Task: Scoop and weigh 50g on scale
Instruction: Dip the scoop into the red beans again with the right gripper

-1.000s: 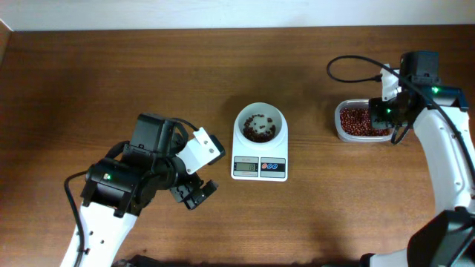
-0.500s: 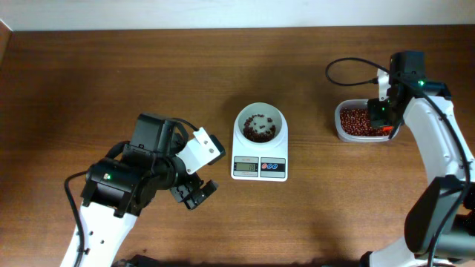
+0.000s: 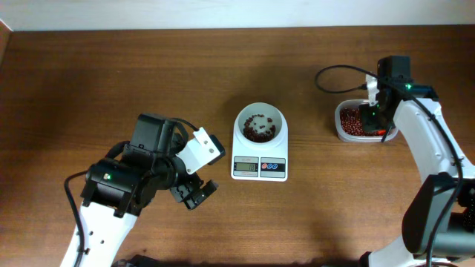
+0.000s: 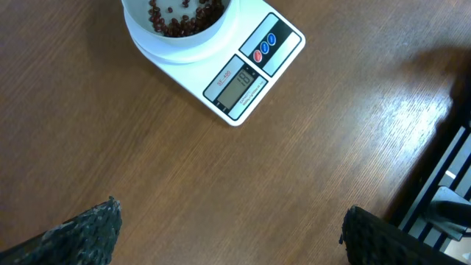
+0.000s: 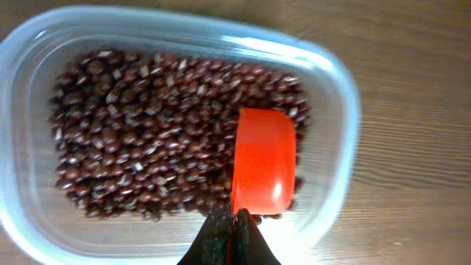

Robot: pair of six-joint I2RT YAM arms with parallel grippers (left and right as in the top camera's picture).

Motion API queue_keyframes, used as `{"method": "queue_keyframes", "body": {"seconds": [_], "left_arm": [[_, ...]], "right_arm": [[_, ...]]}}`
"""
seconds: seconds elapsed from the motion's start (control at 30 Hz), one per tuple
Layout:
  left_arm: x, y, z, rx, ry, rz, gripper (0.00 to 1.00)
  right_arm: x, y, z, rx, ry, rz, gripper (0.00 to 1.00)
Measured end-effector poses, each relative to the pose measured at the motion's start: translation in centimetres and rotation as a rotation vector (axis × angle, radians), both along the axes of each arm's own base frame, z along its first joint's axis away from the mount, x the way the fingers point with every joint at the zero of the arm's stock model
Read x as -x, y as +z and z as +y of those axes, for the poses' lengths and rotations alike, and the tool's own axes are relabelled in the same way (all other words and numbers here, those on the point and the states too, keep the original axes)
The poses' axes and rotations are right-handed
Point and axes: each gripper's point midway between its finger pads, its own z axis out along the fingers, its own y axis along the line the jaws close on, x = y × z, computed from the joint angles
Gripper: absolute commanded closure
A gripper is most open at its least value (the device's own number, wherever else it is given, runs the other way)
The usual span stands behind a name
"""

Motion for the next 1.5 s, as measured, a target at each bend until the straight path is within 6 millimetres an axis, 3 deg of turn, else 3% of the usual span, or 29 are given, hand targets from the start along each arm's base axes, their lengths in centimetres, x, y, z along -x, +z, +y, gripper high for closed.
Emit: {"method": "queue_keyframes", "body": {"seconds": [0.2,0.37,0.6,0.9,1.3,1.5], "left_arm": [[0.0,0.0,0.0,0.0,0.0,0.0,0.01],[0.0,0.0,0.0,0.0,0.0,0.0,0.01],[0.0,0.0,0.0,0.0,0.0,0.0,0.01],[0.0,0.0,0.0,0.0,0.0,0.0,0.01],[0.0,0.0,0.0,0.0,0.0,-0.001,0.01],[0.0,0.0,0.0,0.0,0.0,-0.001,0.01]], "right_arm": [[-0.1,-0.4,2.5,-0.138,0.039,-0.004,0.96],[-0.1,-0.4,3.4,-0.195,0.048,-0.009,0.96],[-0.1,-0.3,2.1,-0.275,-0.015,-0.025,0.96],[0.3,0.4,-0.8,-0.506,-0.132,-0.088,0.96],[0.5,-1.2,1.2,-0.686,-0.112,-0.137,0.96],[0.6,-1.1,0.3,-0.712,-0.169,-0.149,0.96]]}}
